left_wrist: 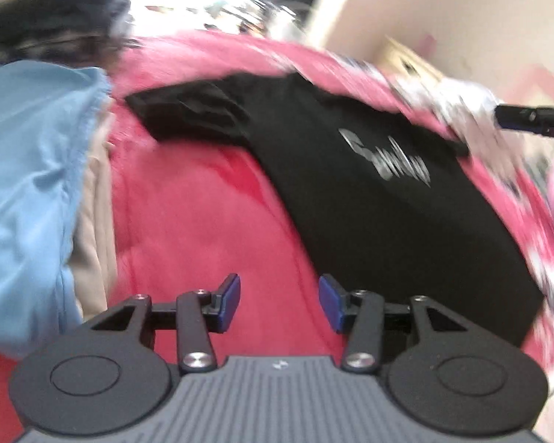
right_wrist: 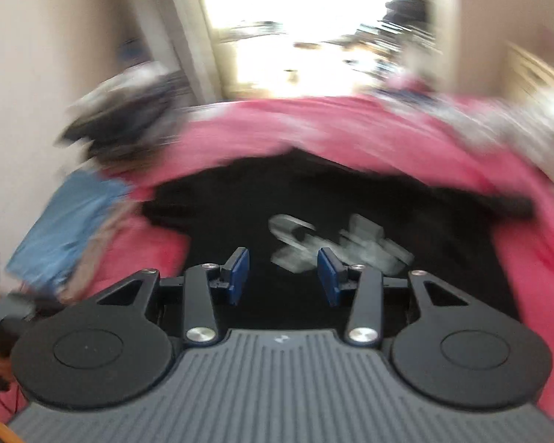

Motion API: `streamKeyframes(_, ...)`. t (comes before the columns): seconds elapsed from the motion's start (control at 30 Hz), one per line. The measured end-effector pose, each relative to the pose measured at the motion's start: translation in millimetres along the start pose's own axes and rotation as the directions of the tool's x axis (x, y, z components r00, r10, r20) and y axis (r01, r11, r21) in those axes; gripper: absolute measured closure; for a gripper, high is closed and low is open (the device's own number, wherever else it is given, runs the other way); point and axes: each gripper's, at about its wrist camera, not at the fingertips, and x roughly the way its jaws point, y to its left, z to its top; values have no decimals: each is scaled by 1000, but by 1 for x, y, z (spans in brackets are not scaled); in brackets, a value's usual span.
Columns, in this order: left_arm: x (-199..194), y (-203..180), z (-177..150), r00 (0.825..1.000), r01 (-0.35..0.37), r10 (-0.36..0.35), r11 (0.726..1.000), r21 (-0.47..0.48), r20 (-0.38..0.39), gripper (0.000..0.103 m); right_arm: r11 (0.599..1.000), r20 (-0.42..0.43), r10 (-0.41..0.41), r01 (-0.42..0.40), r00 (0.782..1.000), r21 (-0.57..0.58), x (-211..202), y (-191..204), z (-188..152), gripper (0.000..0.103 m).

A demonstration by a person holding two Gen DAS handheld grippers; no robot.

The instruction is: Fold clothes

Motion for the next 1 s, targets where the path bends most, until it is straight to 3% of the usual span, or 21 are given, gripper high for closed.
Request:
streamKeyframes(0.1, 4, 4, 0, 999, -30, 32, 998, -57, 40, 55, 967, -32, 110, -115, 993, -225, 66, 66, 23, 64)
streamKeyframes(0.2, 6, 10, -2, 996, -61, 65, 996, -61, 67, 55, 907, -107, 141, -172, 984, -385, 133, 116, 29, 65)
streamKeyframes(0.37, 8, 20, -6, 996, -50, 55, 997, -61, 74, 55, 764, -127, 60, -127, 990, -632, 213, 173, 26, 67)
streamKeyframes(0.47, 13, 22, -7, 996, -37, 41, 998, -50, 76, 55, 719, -143, 21, -114, 990, -685, 243, 184, 22, 73)
streamKeyframes(0.5, 15, 22, -8, 996, -31, 34, 999, -41, 77, 55, 702, -141, -1, -100, 990, -705, 252, 185, 18, 80)
streamKeyframes(0.53, 15, 22, -9, 997, -27, 29, 999, -33, 78, 55, 694, -135, -19, -84, 991, -715, 257, 184, 17, 91)
streamKeyframes(0.6, 17, 21, -10, 996, -18, 20, 999, -26, 84, 55, 704, -123, -35, -63, 992, -707, 261, 179, 18, 99)
streamKeyframes(0.67, 18, 22, -12, 996, -5, 7, 1000, -21, 92, 55, 747, -118, -8, -73, 993, -661, 255, 169, 25, 101)
streamKeyframes(0.73, 19, 24, -13, 995, 1, 0, 1000, -14, 97, 55, 798, -136, 54, -124, 989, -589, 243, 157, 34, 102)
streamKeyframes(0.8, 20, 24, -15, 995, 5, -4, 1000, -4, 101, 55, 822, -161, 129, -196, 978, -535, 231, 147, 38, 102)
streamKeyframes(0.87, 22, 23, -16, 995, 4, -5, 1000, 11, 101, 55, 811, -213, 183, -270, 960, -520, 228, 140, 35, 101)
streamKeyframes(1.0, 28, 22, -16, 995, 2, -5, 1000, 24, 98, 55, 765, -344, 192, -360, 919, -534, 242, 138, 18, 101)
